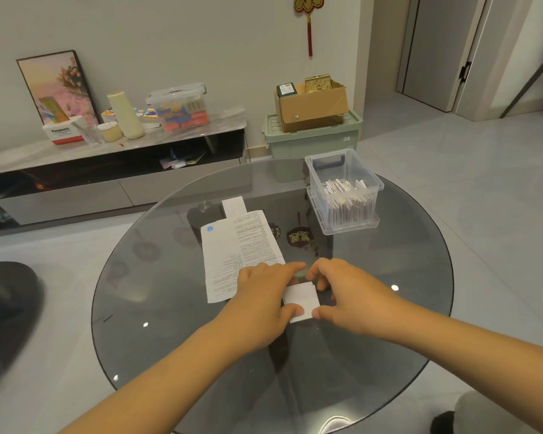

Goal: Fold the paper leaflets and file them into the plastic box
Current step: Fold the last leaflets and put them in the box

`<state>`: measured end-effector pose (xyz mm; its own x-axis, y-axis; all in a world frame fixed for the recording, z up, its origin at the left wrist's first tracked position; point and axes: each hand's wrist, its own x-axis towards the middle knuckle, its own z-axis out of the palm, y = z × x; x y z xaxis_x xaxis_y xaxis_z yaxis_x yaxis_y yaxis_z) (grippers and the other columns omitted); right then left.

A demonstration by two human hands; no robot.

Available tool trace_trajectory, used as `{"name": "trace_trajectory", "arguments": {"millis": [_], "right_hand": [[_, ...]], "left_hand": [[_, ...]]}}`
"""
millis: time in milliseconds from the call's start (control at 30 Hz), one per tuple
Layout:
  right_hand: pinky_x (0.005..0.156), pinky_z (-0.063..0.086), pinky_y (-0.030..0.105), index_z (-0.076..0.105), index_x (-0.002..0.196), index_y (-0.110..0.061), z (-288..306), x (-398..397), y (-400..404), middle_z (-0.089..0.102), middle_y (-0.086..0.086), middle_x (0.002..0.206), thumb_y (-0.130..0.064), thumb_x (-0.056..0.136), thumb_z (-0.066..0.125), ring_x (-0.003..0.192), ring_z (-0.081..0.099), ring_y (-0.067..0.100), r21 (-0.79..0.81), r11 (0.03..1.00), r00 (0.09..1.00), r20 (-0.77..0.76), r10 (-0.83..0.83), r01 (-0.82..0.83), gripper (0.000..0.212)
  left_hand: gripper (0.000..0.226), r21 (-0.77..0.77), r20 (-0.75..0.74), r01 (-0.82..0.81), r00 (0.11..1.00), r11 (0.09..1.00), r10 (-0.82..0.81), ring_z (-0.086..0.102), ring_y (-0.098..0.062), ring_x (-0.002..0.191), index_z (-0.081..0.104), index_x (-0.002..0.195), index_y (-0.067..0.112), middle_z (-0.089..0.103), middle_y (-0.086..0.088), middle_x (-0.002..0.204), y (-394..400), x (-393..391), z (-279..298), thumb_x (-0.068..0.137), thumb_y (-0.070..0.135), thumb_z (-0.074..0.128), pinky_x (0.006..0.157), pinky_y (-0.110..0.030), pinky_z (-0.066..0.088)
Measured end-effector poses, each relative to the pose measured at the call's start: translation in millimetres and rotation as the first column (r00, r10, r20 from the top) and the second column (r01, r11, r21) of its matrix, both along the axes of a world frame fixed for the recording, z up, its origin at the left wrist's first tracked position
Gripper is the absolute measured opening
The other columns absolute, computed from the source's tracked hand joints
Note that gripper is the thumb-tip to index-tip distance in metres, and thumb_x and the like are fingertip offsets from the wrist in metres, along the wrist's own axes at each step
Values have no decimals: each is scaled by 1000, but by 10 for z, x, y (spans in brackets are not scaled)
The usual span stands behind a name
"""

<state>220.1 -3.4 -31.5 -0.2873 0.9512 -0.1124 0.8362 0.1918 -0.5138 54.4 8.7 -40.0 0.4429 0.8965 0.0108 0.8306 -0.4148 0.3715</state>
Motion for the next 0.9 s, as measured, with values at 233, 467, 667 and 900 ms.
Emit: {"name": "trace_trajectory", "arguments": {"millis": [233,467,667,900], "right_hand": [[89,46,30,45,127,-24,18,-7,28,44,-4,113,-36,82,67,104,51,14,-42,999,999,26,-30,31,51],[63,40,23,63,85,-11,185,96,185,57,-2,74,-27,87,64,71,51,14,-133,971,947,-227,-227,201,16],[49,39,10,66,82,-6,458,300,301,62,4,70,-22,87,66,63,54,13,-155,942,816,-471,-336,299,17],[53,41,13,72,82,-6,669,486,449,66,1,75,-21,87,65,59,57,3,-174,928,675,-644,-360,329,17]], "left_hand": [[59,-194,134,-60,987,979,87,50,-10,100,42,132,37,52,14,96,76,48,81,83,17,68,94,-27,42],[53,-210,500,-172,827,962,257,56,-6,77,51,125,32,56,10,91,196,188,277,84,2,65,65,-8,47],[30,-366,774,-202,476,908,418,68,-15,87,61,108,20,70,9,78,324,323,508,83,7,69,86,-27,53],[23,-373,856,-146,328,916,400,69,-7,69,63,96,14,73,3,69,503,531,695,81,-2,68,69,-18,53]]}}
